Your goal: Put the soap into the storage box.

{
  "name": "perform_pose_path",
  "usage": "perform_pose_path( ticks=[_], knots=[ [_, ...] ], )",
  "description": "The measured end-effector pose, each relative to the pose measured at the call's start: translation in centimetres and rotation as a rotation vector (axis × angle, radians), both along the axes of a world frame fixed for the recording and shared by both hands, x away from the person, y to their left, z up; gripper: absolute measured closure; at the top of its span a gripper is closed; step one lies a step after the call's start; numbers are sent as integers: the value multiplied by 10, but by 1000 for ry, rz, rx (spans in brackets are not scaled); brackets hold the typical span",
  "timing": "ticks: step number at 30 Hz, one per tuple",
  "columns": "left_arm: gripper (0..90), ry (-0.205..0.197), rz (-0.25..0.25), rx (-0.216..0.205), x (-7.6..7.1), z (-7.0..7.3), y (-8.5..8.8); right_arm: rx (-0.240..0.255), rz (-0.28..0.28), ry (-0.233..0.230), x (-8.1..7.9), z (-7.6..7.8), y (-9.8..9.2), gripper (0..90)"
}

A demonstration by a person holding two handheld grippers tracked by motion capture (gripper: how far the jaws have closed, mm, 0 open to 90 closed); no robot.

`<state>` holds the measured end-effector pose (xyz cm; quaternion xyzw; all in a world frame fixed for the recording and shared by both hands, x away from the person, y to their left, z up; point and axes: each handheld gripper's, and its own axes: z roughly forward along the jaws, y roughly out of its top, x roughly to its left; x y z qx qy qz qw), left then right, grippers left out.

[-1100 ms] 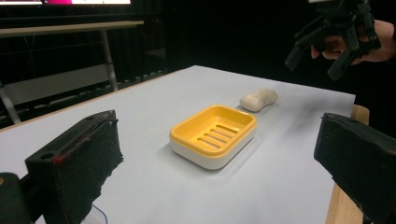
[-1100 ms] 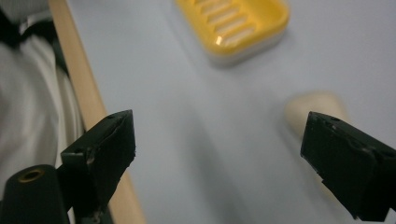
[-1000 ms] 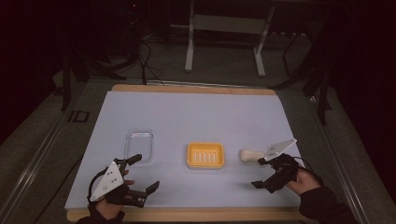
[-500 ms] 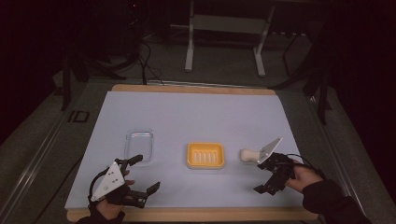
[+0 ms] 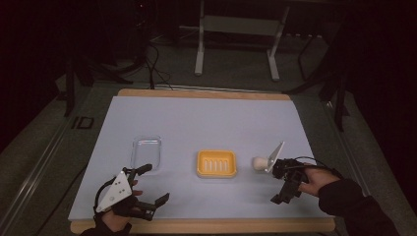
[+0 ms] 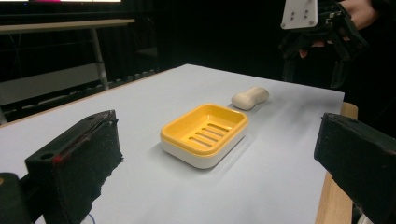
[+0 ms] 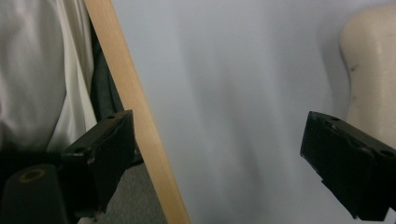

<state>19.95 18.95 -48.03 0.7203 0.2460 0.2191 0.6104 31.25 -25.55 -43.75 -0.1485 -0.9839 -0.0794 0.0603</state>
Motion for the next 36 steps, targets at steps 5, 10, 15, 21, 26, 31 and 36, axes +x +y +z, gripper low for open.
perform_pose_path(
  ticks=[5, 10, 15, 21, 26, 31, 36],
  knots=[
    [7, 3, -6, -2, 0, 0, -1, -63, 28, 24, 1, -4, 2, 117],
    [7, 5, -9, -2, 0, 0, 0, -113, 69, 26, 1, -8, 2, 117],
    [7, 7, -12, 0, 0, 0, -1, -130, 81, 29, 6, -10, -4, 128],
    [7, 8, -14, -1, 0, 0, -1, -150, 79, 31, 13, -13, -13, 134],
    [7, 9, -15, 6, 0, -1, -1, -197, 68, -14, 20, -19, -23, 136],
    [7, 9, -16, 3, 0, -1, -1, -184, 69, -17, 30, -22, -32, 148],
    [7, 11, -18, 3, 0, -1, -1, -206, 68, -34, 40, -25, -38, 154]
  ],
)
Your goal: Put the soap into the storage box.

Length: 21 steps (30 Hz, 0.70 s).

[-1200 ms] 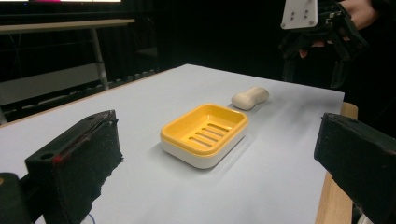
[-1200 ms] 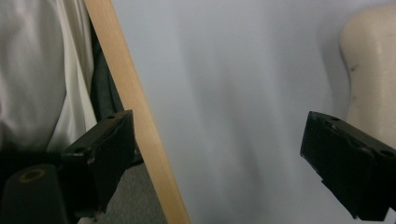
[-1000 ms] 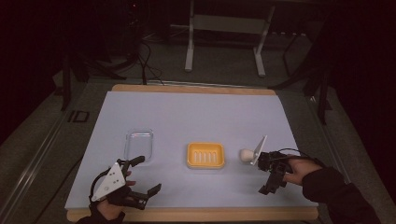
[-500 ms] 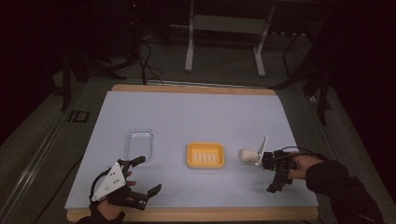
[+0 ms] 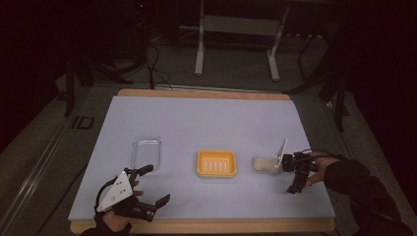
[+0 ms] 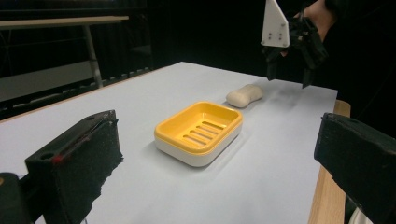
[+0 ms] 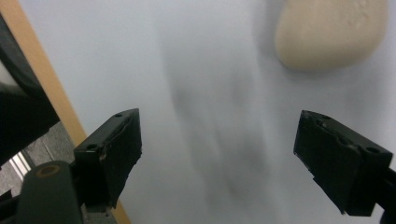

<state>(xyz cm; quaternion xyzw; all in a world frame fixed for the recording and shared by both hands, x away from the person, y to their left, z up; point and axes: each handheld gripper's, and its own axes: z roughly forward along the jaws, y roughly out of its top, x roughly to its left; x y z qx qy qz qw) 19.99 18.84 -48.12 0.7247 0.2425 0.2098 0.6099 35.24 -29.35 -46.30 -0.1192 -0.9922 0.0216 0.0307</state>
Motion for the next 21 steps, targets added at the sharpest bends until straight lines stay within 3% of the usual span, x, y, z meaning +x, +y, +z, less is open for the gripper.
perform_pose_path(
  ticks=[8, 21],
  knots=[
    [7, 3, 1, 2, 0, -1, 0, 3, 37, -27, 12, -4, -7, 169],
    [7, 9, 9, -4, -7, -1, 1, 75, 48, -43, 32, -6, -9, 199]
  ],
)
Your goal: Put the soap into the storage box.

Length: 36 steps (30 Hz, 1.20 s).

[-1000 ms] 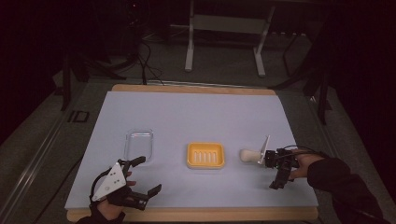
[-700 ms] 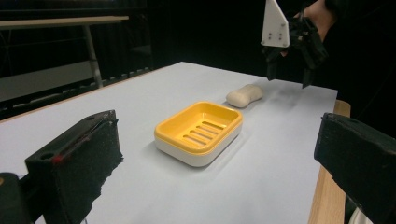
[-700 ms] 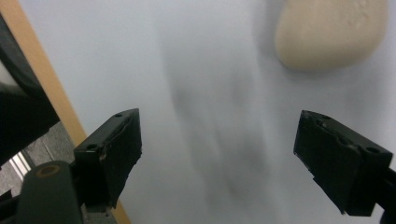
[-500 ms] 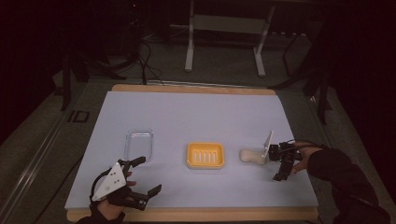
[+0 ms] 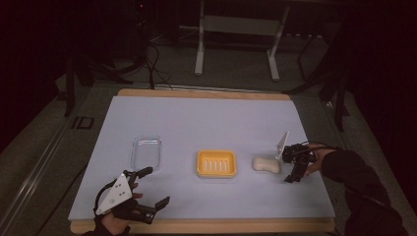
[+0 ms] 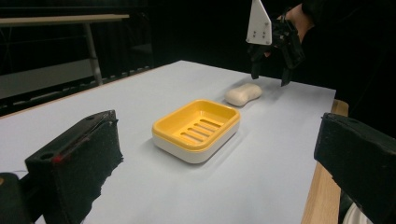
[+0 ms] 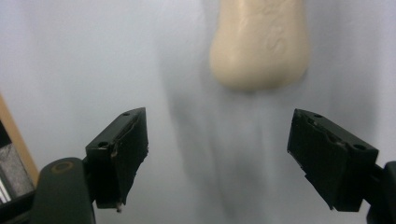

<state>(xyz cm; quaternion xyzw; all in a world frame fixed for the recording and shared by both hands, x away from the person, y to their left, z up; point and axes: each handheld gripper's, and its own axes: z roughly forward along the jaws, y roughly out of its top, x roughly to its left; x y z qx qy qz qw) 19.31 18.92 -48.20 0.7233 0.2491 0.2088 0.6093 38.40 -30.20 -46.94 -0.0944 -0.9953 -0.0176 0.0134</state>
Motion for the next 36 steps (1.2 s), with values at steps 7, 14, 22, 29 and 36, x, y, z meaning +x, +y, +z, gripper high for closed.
perform_pose_path(
  ticks=[7, 14, 22, 29, 36],
  knots=[
    [7, -2, 6, -12, -6, 1, 1, 24, 34, -14, 6, 0, 8, 210],
    [7, 0, 12, -10, -9, 1, 3, 56, 63, -47, 10, -1, 19, 222],
    [7, 0, 10, -9, -9, 1, 3, 123, 64, -62, 15, -2, 21, 250],
    [7, 1, 10, -11, -9, 1, 3, 168, 53, -52, 18, -4, 24, 289],
    [7, 4, 10, -11, -9, 0, 4, 193, 77, -45, 17, -7, 30, 314]
  ],
)
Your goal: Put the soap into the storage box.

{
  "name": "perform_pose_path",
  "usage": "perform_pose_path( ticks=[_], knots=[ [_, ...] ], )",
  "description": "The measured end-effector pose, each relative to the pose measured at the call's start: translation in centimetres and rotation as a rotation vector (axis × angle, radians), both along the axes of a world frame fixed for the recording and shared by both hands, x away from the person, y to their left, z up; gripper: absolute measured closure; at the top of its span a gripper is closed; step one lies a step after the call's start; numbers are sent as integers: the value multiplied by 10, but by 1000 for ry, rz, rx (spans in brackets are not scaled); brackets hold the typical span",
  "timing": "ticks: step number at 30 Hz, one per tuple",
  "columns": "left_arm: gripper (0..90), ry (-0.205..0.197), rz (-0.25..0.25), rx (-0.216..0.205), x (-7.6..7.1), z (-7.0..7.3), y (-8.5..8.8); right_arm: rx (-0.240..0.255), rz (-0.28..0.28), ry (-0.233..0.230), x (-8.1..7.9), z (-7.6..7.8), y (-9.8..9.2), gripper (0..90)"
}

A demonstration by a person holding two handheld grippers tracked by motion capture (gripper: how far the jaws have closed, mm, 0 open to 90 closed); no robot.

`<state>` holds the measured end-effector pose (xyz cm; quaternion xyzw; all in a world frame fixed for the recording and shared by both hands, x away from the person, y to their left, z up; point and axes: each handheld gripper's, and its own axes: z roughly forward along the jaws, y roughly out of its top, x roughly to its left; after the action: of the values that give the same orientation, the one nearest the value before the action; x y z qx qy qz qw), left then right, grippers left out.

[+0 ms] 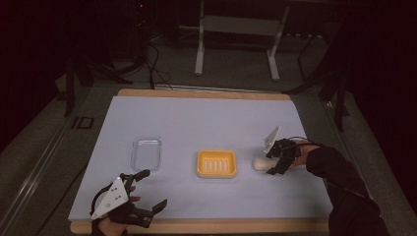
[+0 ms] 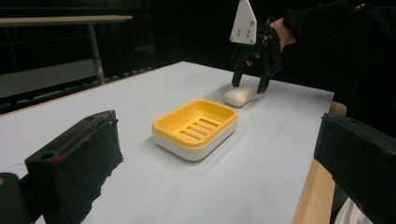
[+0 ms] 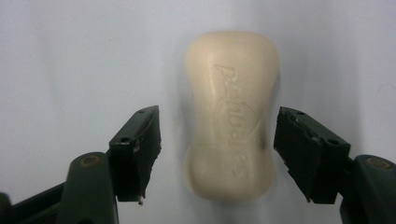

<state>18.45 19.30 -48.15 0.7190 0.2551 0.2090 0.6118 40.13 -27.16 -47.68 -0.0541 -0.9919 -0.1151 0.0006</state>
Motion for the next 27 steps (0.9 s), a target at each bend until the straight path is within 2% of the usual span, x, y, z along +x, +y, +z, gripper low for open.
perform_pose_path(
  ticks=[15, 19, 22, 24, 27],
  knots=[
    [7, 0, -4, 1, 0, 0, 0, -4, 27, -14, 2, -10, 9, 378],
    [7, 0, -4, 0, 0, 0, 0, -23, 38, -59, 1, -13, 10, 431],
    [7, 1, -4, 1, 0, -1, 0, -42, 44, -66, 0, -16, 11, 441],
    [7, 0, -5, 1, 0, -1, 0, -70, 45, -54, 0, -20, 12, 446],
    [7, 1, -5, 2, 0, -1, 0, -69, 29, -28, 2, -21, 12, 469]
  ],
)
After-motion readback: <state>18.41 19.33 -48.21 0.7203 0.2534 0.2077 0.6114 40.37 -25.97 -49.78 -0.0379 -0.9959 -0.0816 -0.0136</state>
